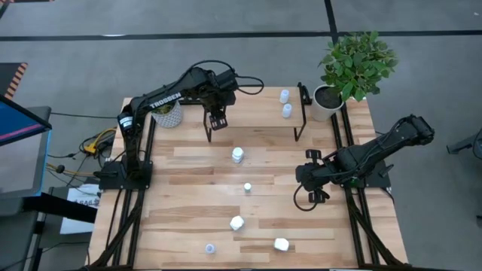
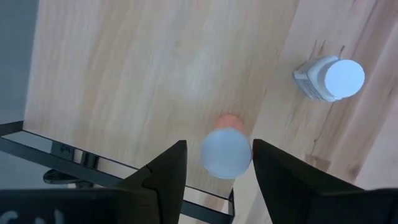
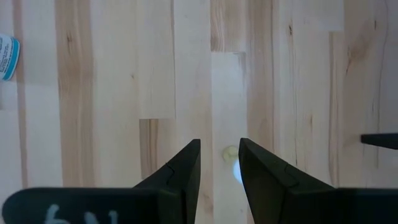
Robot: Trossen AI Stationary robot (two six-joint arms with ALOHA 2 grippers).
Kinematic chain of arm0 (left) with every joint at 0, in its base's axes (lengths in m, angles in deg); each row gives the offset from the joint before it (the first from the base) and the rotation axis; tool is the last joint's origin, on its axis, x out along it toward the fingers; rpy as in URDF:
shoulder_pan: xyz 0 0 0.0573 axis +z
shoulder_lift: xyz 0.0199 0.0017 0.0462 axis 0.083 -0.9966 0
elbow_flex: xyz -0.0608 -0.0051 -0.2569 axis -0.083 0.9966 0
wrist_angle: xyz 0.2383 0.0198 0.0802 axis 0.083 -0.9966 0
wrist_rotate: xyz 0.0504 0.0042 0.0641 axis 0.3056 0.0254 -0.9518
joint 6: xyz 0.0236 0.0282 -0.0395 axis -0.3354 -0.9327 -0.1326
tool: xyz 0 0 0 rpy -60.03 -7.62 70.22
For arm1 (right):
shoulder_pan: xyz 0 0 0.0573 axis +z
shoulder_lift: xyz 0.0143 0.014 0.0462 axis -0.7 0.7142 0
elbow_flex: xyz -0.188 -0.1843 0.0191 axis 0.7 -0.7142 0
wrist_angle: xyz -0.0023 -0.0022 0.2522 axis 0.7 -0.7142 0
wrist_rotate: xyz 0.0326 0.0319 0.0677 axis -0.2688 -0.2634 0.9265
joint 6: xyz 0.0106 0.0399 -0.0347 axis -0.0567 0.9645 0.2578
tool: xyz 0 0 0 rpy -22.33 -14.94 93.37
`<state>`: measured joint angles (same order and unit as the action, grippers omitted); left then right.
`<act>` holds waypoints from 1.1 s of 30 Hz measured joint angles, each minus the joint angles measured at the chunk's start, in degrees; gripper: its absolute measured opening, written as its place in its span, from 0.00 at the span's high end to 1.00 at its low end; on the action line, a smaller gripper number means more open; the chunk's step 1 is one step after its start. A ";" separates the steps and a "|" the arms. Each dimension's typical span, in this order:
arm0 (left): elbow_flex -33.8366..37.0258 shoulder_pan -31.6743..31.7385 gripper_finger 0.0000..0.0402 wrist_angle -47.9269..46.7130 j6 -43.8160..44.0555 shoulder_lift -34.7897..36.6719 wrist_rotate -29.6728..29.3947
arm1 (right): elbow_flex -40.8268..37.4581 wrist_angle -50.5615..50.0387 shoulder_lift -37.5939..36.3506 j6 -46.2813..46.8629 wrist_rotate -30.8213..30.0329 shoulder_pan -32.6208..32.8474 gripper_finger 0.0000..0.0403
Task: Pick and place medicine bottles onto shelf by color
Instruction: Put the orange pill bottle on the shelf, then put the yellow pill bottle on the shelf
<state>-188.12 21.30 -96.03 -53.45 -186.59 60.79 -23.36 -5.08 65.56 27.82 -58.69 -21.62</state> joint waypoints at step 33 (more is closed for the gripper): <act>-15.33 -6.57 0.58 -3.54 -0.15 0.15 2.27 | 0.00 -3.18 0.00 4.00 0.04 0.00 0.67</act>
<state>-203.45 14.73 -99.58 -53.60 -186.44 63.05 -23.36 -8.26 65.56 31.82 -58.64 -21.62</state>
